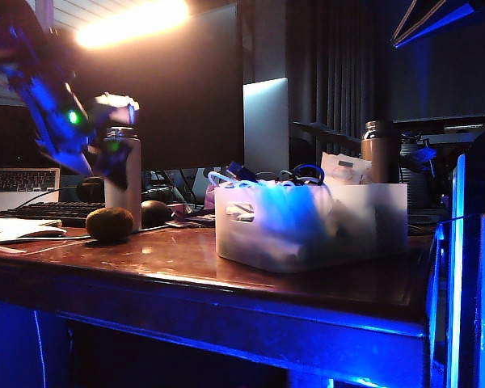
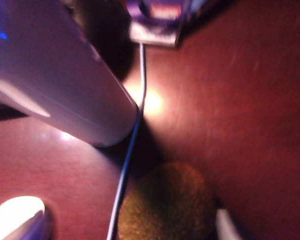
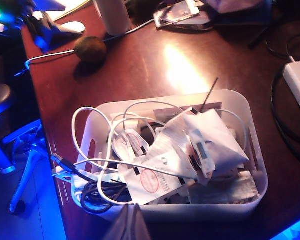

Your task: Pick up the kiwi and place it into the translucent box.

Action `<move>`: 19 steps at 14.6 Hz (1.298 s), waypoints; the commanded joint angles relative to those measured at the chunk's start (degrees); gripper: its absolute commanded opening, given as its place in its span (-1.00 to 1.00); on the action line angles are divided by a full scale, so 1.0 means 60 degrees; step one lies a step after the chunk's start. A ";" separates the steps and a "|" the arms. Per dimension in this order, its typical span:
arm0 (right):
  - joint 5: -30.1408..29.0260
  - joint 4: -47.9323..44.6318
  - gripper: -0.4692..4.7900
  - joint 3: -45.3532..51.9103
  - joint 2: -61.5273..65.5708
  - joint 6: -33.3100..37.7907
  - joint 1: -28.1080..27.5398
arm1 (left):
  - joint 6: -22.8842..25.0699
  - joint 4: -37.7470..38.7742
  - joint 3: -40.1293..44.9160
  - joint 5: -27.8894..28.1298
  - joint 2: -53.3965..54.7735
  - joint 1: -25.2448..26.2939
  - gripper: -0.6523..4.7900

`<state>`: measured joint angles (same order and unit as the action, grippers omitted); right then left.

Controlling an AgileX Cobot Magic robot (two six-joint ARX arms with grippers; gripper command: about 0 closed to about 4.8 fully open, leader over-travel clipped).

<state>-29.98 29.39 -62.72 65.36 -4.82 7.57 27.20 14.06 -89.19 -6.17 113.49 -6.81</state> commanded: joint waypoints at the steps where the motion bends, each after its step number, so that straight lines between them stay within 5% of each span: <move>1: -0.0022 -0.0226 -0.84 -0.0062 -0.0040 -0.0025 0.0007 | 0.0648 -0.0244 -0.0033 0.0226 0.0415 -0.0011 1.00; 10: -0.0018 -0.0739 -0.84 -0.0066 -0.0040 -0.0018 0.0007 | 0.0718 -0.0980 -0.0033 0.0281 0.1435 -0.0022 1.00; 12: -0.0018 -0.0732 -0.84 -0.0066 -0.0040 -0.0018 0.0007 | 0.0710 -0.1260 -0.0033 0.0273 0.1435 -0.0025 0.79; 15: -0.0022 -0.0729 -0.84 -0.0066 -0.0040 -0.0018 0.0007 | 0.0645 -0.1286 -0.0033 0.0273 0.1435 -0.0033 0.06; 19: -0.0018 -0.0732 -0.84 -0.0066 -0.0040 -0.0022 0.0007 | 0.0284 -0.1162 -0.0120 0.0237 0.1413 -0.0095 0.05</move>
<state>-29.95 26.15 -62.72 65.32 -4.82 7.57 30.72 7.11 -89.23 -4.47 122.28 -6.96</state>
